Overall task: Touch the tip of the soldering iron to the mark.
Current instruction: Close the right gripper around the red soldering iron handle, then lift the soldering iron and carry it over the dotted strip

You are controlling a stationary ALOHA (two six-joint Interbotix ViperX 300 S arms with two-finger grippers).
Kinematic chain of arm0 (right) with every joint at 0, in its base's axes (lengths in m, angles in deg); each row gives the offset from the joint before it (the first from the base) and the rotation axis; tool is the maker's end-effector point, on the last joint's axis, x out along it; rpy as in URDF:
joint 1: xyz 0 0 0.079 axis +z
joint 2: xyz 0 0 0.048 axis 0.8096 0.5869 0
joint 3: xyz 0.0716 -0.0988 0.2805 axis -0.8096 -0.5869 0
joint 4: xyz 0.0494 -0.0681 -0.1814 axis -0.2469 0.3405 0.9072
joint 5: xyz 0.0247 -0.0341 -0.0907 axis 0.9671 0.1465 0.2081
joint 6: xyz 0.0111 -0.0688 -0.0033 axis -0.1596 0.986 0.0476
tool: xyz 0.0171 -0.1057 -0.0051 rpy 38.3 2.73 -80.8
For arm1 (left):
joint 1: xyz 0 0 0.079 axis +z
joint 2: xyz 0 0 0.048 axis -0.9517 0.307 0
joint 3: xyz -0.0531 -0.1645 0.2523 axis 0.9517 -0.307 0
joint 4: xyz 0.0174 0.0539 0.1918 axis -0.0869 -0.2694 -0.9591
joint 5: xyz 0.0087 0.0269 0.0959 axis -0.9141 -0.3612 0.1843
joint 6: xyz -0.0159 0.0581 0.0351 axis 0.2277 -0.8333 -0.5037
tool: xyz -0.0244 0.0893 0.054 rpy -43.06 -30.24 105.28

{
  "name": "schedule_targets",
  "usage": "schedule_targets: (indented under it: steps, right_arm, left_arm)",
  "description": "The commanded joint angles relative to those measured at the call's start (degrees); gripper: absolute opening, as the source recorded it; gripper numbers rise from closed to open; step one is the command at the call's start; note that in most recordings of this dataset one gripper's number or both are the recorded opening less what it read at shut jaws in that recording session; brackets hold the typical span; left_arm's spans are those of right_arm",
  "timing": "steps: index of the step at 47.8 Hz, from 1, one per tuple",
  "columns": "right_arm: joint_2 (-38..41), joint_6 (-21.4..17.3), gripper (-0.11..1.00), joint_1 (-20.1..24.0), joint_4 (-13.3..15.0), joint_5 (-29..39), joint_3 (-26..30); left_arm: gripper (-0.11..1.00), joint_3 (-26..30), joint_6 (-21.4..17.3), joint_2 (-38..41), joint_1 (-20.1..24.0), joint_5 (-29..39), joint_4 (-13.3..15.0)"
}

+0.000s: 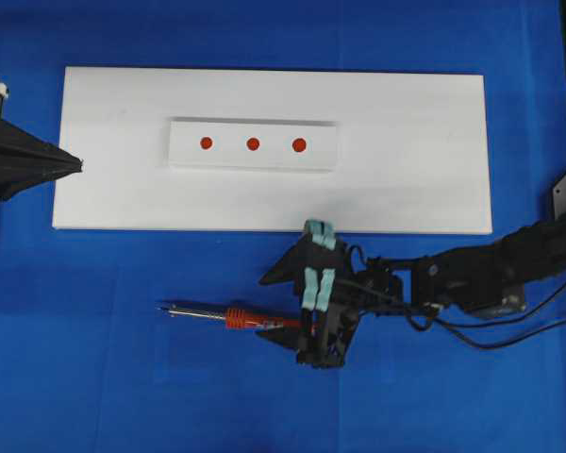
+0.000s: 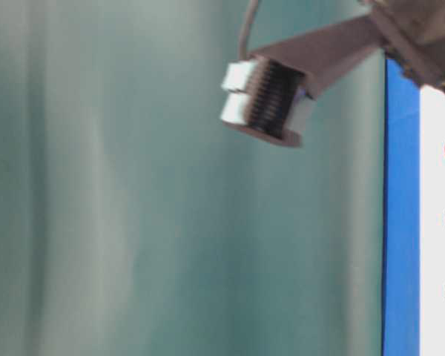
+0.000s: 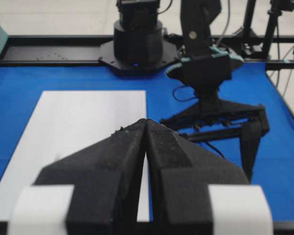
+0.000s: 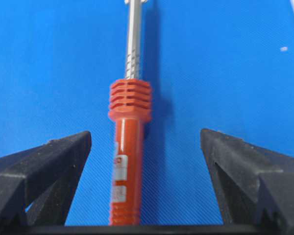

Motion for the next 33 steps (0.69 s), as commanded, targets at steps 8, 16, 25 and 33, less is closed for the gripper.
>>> schedule_targets:
  steps: [8,16,25,33]
  right_arm:
    - [2.02,0.09,0.86,0.35,-1.14,-0.44,2.9]
    - [2.37,0.53,0.75,0.88,-1.14,-0.44,3.08]
    - [2.37,1.41,0.23,1.14,-0.88,0.79,3.08]
    - [2.37,2.02,0.06,1.23,-0.79,1.58,3.16]
  left_arm:
    - [0.0,0.62,-0.09,0.18,0.18,-0.26,-0.09]
    - [0.0,0.62,0.0,0.18,0.18,-0.26,-0.09]
    - [0.0,0.62,0.0,0.18,0.26,-0.26,-0.09]
    - [0.0,0.53,0.0,0.26,0.18,-0.26,-0.09]
